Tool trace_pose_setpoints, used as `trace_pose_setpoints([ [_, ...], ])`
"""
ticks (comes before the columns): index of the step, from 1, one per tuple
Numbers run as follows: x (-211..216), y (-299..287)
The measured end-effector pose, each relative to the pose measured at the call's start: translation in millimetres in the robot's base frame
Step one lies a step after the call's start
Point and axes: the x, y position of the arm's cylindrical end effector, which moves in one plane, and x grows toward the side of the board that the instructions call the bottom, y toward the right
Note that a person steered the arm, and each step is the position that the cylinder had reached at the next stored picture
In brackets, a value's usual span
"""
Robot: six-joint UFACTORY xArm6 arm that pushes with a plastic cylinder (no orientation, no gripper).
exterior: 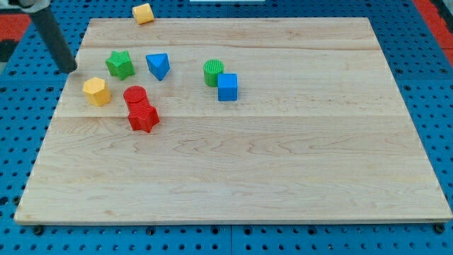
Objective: Move the green star diagonally to the red circle
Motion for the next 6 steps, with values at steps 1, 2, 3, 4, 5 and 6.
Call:
trace_pose_setpoints([
  [1,-10,51],
  [2,-7,128],
  [3,-5,137],
  [4,-22,209],
  [5,-27,236],
  [6,0,288],
])
